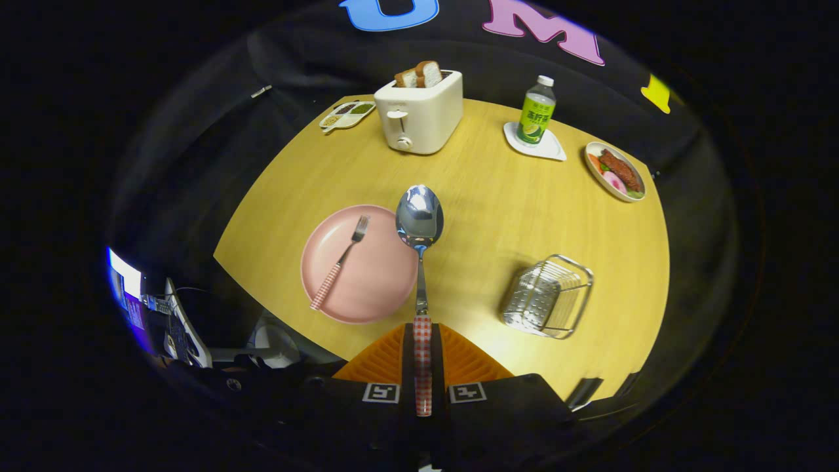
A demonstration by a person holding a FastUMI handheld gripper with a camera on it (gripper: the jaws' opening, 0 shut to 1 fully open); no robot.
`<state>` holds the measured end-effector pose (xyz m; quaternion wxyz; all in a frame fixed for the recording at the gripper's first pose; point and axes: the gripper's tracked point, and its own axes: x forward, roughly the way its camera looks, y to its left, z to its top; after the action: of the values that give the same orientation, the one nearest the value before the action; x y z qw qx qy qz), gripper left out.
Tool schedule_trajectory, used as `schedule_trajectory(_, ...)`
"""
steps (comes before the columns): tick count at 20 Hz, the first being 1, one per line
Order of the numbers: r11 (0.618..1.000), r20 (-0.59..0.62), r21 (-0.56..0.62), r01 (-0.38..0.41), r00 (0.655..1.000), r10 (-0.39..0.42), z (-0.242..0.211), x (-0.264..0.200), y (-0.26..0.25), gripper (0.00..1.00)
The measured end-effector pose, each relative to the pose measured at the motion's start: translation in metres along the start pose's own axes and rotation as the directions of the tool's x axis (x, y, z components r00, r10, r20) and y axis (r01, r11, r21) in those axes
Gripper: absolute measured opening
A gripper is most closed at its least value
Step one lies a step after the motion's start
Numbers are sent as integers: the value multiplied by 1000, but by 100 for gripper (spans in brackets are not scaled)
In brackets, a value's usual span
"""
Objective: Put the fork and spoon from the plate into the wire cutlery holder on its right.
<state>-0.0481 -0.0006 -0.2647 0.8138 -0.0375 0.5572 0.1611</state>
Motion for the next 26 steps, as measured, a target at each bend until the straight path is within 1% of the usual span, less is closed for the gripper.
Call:
schedule_trajectory(3, 999, -48, 20, 35, 998, -34, -11, -18, -46, 13)
schedule_trajectory(5, 998, -85, 43, 51, 995, -47, -20, -24, -70, 13)
schedule_trajectory(7, 997, -129, 38, 68, 990, -63, -30, -26, -87, 13)
schedule_trajectory(9, 997, -208, 17, 70, 976, -65, -45, -28, -99, 13)
schedule_trajectory(13, 999, -344, -14, 48, 937, -50, -52, -25, -114, 13)
schedule_trajectory(14, 999, -386, -33, 42, 921, -52, -54, -23, -117, 13)
schedule_trajectory(15, 998, -438, -52, 39, 897, -58, -57, -23, -122, 13)
schedule_trajectory(18, 994, -572, -101, 31, 816, -84, -65, -16, -134, 13)
schedule_trajectory(24, 988, -728, -153, 33, 672, -136, -68, 6, -145, 13)
schedule_trajectory(26, 988, -744, -151, 40, 653, -140, -63, 11, -145, 13)
